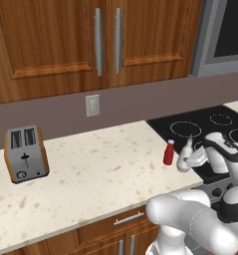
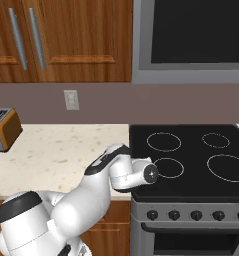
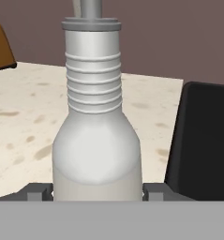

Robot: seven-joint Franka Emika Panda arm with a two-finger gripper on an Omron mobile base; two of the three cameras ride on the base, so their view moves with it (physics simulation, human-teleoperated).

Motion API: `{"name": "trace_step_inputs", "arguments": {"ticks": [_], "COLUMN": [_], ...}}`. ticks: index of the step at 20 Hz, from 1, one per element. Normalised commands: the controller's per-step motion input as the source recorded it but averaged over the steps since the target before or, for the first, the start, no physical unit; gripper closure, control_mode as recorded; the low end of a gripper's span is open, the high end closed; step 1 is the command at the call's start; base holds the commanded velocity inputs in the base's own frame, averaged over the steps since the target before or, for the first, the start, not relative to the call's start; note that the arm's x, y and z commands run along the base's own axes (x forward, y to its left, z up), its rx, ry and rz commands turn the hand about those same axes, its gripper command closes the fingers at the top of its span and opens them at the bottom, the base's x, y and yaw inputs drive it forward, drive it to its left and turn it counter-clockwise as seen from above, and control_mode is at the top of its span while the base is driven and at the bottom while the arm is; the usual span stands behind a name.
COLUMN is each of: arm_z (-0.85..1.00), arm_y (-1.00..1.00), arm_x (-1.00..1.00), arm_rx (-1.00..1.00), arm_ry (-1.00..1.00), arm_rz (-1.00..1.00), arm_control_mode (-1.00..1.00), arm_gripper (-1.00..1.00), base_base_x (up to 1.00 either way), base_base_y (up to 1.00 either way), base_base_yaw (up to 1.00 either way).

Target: Take 2 condiments from the cabinet and move them on the counter near the stove.Make sure the condiments are lined up with each other, next to each other.

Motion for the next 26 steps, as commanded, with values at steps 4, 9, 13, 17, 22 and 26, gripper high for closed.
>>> {"name": "trace_step_inputs", "arguments": {"ticks": [4, 9, 13, 17, 22, 26], "arm_z": [0.00, 0.00, -0.01, -0.02, -0.04, -0.06], "arm_y": [0.14, 0.10, 0.08, 0.06, 0.03, 0.01], "arm_x": [0.00, 0.00, 0.04, 0.11, 0.11, 0.04], "arm_rx": [0.00, 0.00, 0.00, 0.00, 0.00, 0.00], "arm_ry": [0.00, 0.00, 0.00, 0.00, 0.00, 0.00], "arm_rz": [0.00, 0.00, 0.00, 0.00, 0.00, 0.00], "arm_control_mode": [-1.00, -1.00, -1.00, -1.00, -1.00, -1.00], "arm_gripper": [1.00, 1.00, 1.00, 1.00, 1.00, 1.00], "base_base_x": [0.00, 0.00, 0.00, 0.00, 0.00, 0.00], "base_base_y": [0.00, 0.00, 0.00, 0.00, 0.00, 0.00], "base_base_yaw": [0.00, 0.00, 0.00, 0.00, 0.00, 0.00]}}
